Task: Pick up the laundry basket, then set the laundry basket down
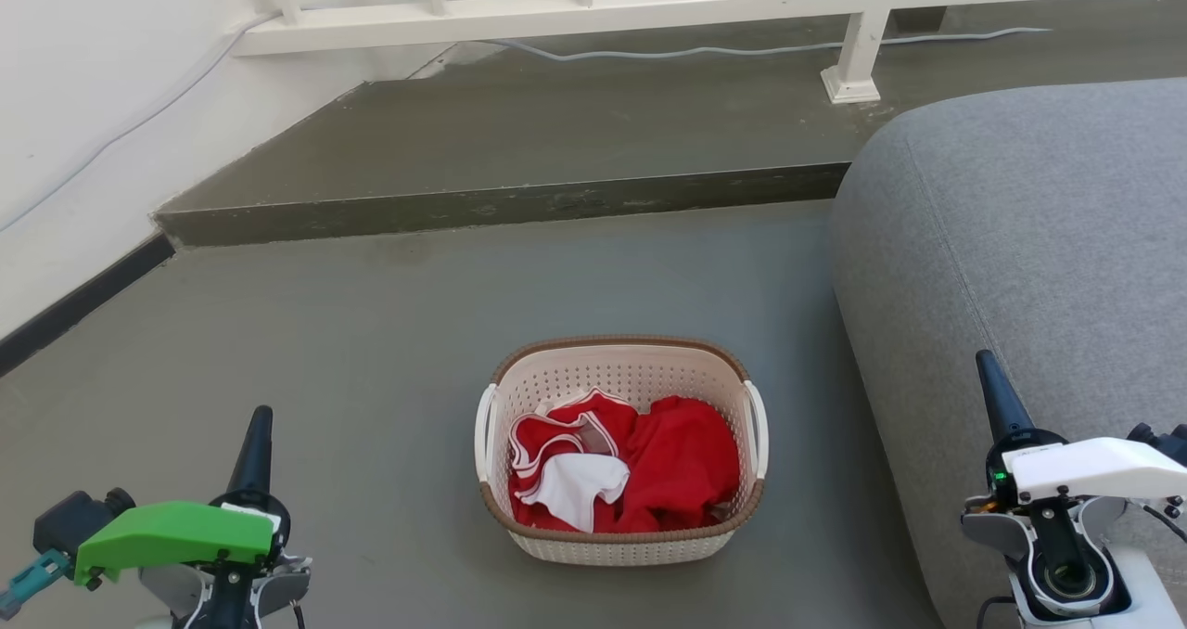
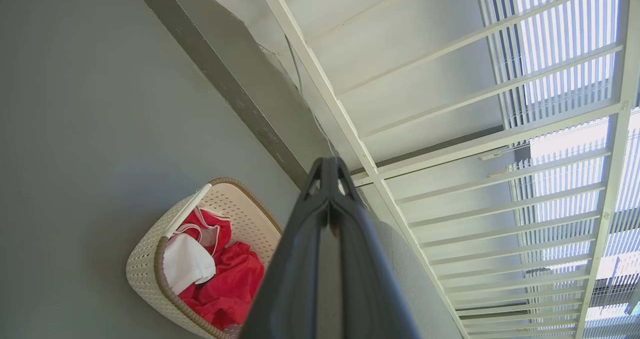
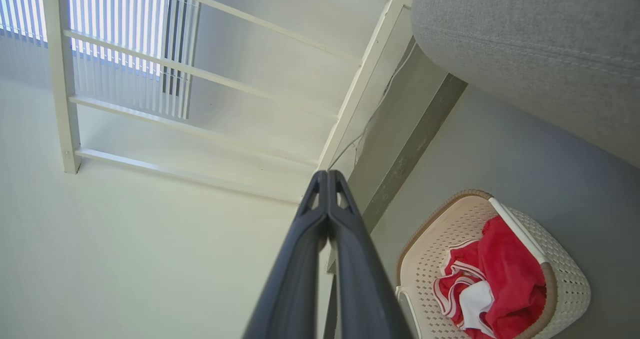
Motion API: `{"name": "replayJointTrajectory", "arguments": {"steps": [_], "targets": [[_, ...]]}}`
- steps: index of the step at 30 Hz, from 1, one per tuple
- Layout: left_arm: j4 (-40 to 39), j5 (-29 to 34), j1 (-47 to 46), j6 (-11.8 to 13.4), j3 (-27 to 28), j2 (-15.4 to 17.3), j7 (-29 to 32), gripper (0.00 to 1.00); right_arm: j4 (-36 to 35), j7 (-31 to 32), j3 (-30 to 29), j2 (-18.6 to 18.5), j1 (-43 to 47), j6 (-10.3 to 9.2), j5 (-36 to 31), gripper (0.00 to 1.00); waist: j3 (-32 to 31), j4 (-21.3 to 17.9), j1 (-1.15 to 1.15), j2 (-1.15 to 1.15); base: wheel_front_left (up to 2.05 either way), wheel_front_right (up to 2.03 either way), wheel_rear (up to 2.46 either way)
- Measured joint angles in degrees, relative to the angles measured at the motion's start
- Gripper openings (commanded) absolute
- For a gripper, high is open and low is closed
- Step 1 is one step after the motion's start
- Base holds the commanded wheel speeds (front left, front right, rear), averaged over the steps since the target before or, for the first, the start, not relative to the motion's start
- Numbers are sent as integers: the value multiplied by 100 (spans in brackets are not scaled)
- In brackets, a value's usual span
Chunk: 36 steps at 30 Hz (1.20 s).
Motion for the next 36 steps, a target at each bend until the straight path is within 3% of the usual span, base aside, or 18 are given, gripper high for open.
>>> {"name": "replayJointTrajectory", "arguments": {"steps": [30, 36], "targets": [[-143, -1944, 0, -1, 402, -8, 610, 0, -12, 591, -520, 20, -68, 57, 2220, 0, -43, 81, 0, 0, 0, 0, 0], [-147, -2059, 0, -1, 419, -8, 613, 0, -15, 599, -531, 25, -70, 57, 2282, 0, -44, 82, 0, 0, 0, 0, 0]]}}
